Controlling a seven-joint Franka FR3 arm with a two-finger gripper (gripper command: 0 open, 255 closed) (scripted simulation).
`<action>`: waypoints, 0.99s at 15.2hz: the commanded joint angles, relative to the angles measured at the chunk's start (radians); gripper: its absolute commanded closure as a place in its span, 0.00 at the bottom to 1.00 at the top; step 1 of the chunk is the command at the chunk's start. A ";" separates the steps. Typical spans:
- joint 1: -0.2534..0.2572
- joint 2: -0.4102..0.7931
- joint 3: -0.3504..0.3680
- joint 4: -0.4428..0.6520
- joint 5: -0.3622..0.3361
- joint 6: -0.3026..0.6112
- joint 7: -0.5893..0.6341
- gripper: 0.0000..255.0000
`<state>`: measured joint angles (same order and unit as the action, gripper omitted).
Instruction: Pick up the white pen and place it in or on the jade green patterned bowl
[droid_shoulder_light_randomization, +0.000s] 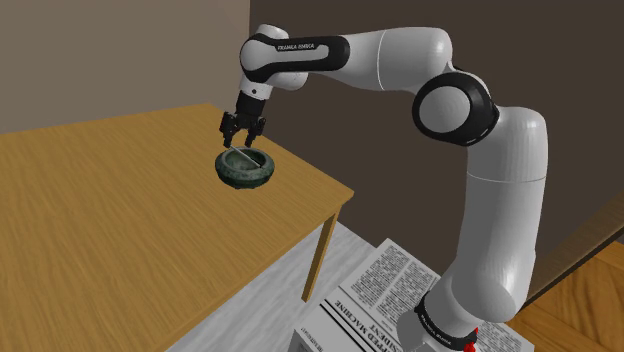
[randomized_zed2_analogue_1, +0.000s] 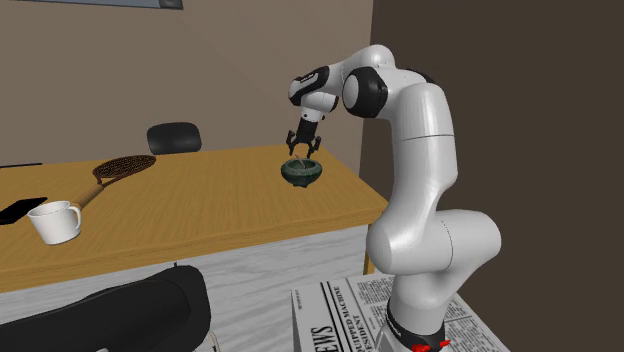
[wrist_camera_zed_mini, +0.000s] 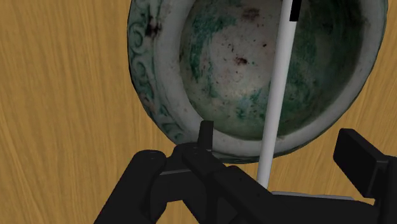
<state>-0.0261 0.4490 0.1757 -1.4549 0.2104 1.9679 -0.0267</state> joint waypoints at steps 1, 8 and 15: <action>0.000 0.000 0.000 0.000 0.000 0.000 0.000 0.00; -0.017 -0.024 -0.005 0.086 -0.001 -0.113 0.004 0.00; -0.017 -0.024 -0.005 0.086 -0.001 -0.113 0.004 0.00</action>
